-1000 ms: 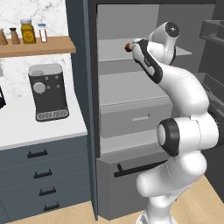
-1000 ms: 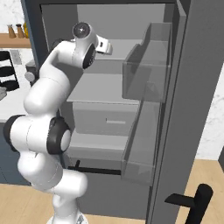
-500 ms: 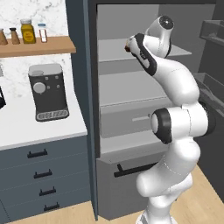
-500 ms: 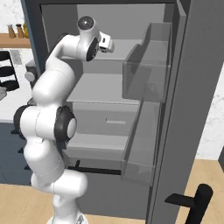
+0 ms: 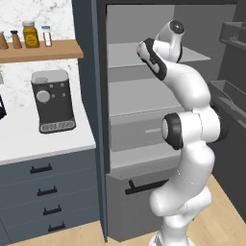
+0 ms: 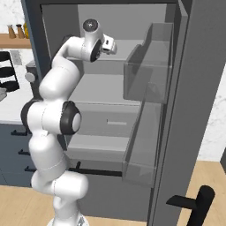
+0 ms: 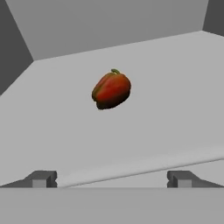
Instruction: Place one bell pepper and one steak in each tupperware on the nearby counter, to pack two identical lunches.
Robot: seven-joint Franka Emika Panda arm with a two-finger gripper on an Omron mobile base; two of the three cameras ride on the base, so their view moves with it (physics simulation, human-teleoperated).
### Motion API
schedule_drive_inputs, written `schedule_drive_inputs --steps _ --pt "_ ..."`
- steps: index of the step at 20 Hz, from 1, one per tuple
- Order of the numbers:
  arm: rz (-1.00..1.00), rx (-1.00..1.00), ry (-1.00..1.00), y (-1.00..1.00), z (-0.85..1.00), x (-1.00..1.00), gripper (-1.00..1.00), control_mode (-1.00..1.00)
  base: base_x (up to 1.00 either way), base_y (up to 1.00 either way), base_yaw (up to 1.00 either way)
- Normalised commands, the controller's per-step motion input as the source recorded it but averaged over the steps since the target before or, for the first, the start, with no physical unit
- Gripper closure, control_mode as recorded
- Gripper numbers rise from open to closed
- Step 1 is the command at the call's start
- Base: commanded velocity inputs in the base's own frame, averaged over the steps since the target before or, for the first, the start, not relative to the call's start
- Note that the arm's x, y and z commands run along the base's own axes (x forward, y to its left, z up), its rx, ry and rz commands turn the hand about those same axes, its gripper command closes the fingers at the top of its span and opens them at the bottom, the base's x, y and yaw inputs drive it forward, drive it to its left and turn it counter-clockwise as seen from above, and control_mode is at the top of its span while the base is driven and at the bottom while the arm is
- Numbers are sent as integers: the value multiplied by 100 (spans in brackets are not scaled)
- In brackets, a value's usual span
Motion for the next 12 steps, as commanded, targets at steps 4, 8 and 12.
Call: schedule_drive_inputs --steps 4,8,12 --pt "0 0 0 3 -3 36 -100 -100 0 0 0" --pt "0 0 0 4 0 27 -100 -100 0 0 0" --pt "0 0 0 1 -2 30 -100 -100 0 0 0"
